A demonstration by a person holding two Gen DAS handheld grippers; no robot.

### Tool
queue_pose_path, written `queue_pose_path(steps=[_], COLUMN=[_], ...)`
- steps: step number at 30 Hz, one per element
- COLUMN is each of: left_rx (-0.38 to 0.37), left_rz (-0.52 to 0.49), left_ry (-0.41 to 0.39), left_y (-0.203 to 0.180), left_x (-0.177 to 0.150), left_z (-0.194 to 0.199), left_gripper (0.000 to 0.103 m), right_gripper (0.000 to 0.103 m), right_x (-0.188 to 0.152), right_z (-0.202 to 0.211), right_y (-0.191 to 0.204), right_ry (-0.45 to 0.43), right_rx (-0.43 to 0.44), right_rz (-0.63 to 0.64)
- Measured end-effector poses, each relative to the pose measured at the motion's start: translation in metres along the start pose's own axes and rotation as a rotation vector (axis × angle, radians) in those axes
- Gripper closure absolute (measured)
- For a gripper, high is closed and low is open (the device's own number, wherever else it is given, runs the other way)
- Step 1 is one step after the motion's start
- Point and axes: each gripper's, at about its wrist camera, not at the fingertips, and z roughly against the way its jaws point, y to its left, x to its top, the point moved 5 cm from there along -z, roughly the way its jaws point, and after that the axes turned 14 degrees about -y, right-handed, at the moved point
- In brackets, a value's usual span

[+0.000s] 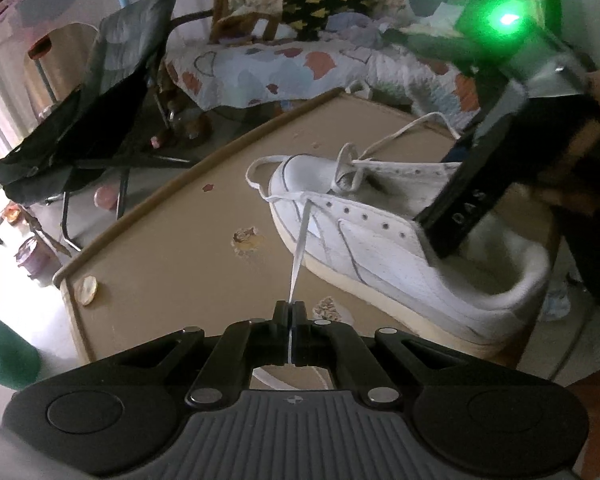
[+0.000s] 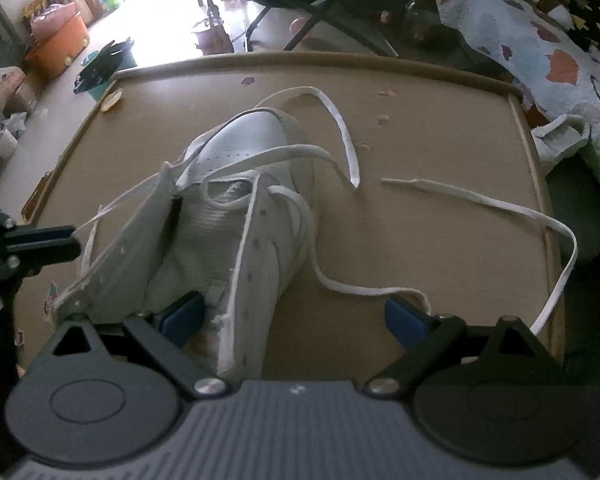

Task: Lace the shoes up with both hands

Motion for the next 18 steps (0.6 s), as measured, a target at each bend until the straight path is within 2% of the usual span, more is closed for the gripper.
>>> queue_pose_path(steps=[5, 8, 11, 13, 15, 16, 18], left_rx=[-0.001, -0.006, -0.011, -0.010, -0.007, -0.006, -0.004], left_rz=[0.017, 0.033, 0.048, 0.059, 0.072, 0.081, 0.097], left_ry=[-0.029, -0.048, -0.060, -0.061, -0.065, -0.066, -0.071], left_y=[-0.003, -0.004, -0.004, -0.004, -0.004, -0.003, -0.002], left_x=[0.001, 0.002, 0.002, 0.001, 0.000, -0.001, -0.002], left_z=[0.010, 0.015, 0.019, 0.020, 0.021, 0.022, 0.024], left_gripper=[0.102, 0.102, 0.102, 0.102, 0.102, 0.102, 0.102], right_gripper=[0.009, 0.017, 0.031, 0.050, 0.063, 0.068, 0.068], right_x=[0.004, 0.009, 0.013, 0.016, 0.020, 0.022, 0.026], right_z=[0.002, 0.003, 0.005, 0.007, 0.008, 0.008, 0.007], right_y=[0.003, 0.007, 0.009, 0.012, 0.016, 0.018, 0.020], right_ry=[-0.002, -0.004, 0.003, 0.003, 0.000, -0.003, -0.007], right_rx=[0.008, 0.026, 0.059, 0.079, 0.086, 0.081, 0.075], right_rz=[0.060, 0.096, 0.121, 0.134, 0.165, 0.187, 0.222])
